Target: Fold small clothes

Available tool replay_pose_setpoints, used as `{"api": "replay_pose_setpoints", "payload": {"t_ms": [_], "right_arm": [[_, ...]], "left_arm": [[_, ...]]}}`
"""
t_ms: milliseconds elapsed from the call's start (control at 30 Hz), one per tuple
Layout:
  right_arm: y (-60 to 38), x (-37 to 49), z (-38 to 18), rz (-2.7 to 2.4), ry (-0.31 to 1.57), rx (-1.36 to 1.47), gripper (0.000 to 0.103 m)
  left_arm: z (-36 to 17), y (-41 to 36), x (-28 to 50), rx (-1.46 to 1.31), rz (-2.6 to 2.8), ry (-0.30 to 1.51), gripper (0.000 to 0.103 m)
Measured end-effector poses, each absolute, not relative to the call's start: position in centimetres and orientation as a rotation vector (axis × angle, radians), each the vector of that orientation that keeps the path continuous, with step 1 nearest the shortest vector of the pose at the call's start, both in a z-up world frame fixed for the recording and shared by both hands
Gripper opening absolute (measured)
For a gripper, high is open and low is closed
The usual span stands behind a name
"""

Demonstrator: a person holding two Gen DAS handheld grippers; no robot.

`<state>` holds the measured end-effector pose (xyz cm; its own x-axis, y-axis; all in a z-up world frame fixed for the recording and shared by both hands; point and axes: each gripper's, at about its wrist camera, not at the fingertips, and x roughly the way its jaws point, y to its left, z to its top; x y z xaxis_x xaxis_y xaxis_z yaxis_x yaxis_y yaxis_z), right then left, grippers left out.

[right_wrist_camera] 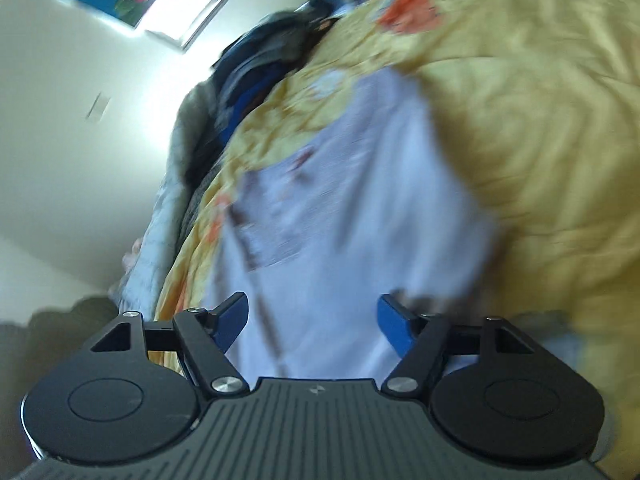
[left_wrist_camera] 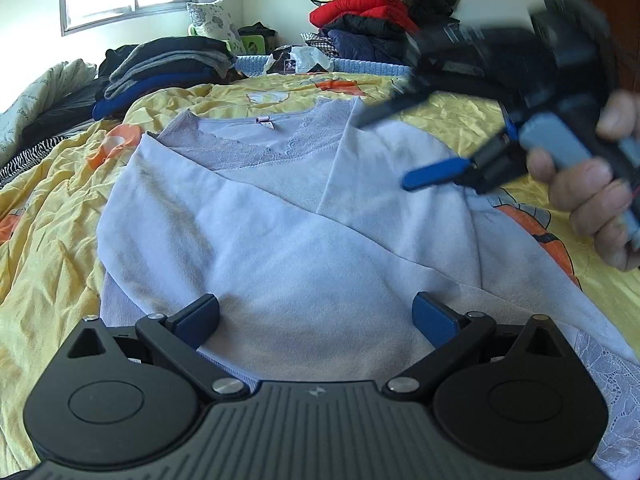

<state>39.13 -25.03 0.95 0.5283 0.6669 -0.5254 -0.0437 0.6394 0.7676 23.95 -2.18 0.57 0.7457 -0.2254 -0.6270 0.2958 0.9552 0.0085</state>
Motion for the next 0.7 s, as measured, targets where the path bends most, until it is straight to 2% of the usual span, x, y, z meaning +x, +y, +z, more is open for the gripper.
{"api": "replay_pose_setpoints", "payload": {"t_ms": [67, 133, 200, 367, 433, 467, 533, 600, 700], "right_arm": [[-27.3, 39.4, -0.4, 0.458, 0.964, 0.936, 0.055], [-27.9, 39.2, 0.9, 0.432, 0.925, 0.912, 0.061], [-27.8, 38.9, 2.9, 0.417, 0.841, 0.829, 0.072], [-28.2, 41.6, 2.8, 0.454, 0.848, 0.847, 0.076], [-28.9, 43.2, 1.4, 0.359, 0.901, 0.841, 0.069], [-29.5, 43.3, 0.9, 0.361, 0.912, 0.867, 0.061], [-30.4, 42.8, 1.1, 0.368, 0.893, 0.905, 0.064], [-30.4, 42.2, 2.6, 0.390, 0.832, 0.880, 0.073], [-28.7, 42.7, 4.7, 0.457, 0.782, 0.822, 0.075]], "left_arm": [[0.6, -2.2, 23.8, 0.112, -0.281, 0.668, 0.103], [0.6, -2.2, 23.6, 0.110, -0.280, 0.666, 0.103], [0.6, -2.1, 23.6, 0.106, -0.281, 0.666, 0.103], [0.6, -2.1, 23.6, 0.105, -0.282, 0.668, 0.103], [0.6, -2.1, 23.6, 0.105, -0.281, 0.668, 0.103], [0.6, -2.1, 23.6, 0.106, -0.280, 0.667, 0.103], [0.6, -2.1, 23.6, 0.106, -0.280, 0.666, 0.103], [0.5, -2.1, 23.6, 0.106, -0.279, 0.666, 0.103], [0.5, -2.1, 23.6, 0.105, -0.281, 0.667, 0.103]]}}
